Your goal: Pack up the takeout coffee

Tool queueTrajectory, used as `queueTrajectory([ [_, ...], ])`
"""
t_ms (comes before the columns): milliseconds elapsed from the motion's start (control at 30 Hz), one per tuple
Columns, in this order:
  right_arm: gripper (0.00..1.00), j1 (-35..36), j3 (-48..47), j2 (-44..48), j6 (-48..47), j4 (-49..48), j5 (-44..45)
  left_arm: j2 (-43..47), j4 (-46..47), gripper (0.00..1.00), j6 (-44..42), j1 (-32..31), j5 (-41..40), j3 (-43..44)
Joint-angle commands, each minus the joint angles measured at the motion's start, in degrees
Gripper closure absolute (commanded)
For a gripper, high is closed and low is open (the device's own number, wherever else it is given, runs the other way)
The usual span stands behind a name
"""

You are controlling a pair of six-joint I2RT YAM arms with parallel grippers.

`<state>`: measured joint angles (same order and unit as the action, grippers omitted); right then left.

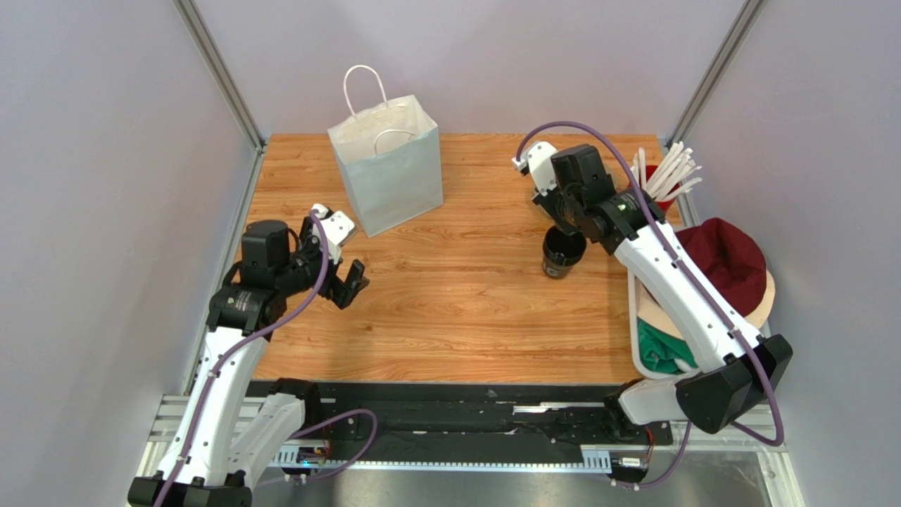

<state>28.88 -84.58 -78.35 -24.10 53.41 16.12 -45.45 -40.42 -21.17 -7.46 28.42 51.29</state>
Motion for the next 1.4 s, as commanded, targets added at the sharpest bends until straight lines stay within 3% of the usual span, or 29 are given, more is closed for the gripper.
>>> queueTrajectory([
  [0, 1.00, 4.0, -5.3, 1.5, -2.1, 1.5, 3.7, 0.3, 1.8, 0.01, -0.1, 0.1, 0.5, 0.0],
  [200, 1.00, 13.9, -7.1, -0.1, -2.4, 3.0, 4.4, 0.5, 2.9, 0.01, 1.0, 0.1, -3.4, 0.5],
  [333, 1.00, 22.1, -4.7, -2.4, -2.9, 0.0, 4.7, 1.0, 4.8, 0.01, 2.1, 0.2, -7.9, 0.2],
  [533, 1.00, 27.7, -1.1, -7.8, -3.1, -6.7, 2.7, 1.7, 6.7, 0.01, 4.4, 4.5, -11.8, 0.7],
  [1000, 1.00, 30.7, 4.9, -16.5, 0.9, -20.7, 0.8, -1.5, 3.0, 0.01, 7.1, 30.9, 0.8, 4.3],
  [1367, 1.00, 32.9, 6.6, -21.6, 2.3, -22.7, 2.1, -1.3, 3.4, 0.01, 7.9, 33.7, 2.1, 3.6],
])
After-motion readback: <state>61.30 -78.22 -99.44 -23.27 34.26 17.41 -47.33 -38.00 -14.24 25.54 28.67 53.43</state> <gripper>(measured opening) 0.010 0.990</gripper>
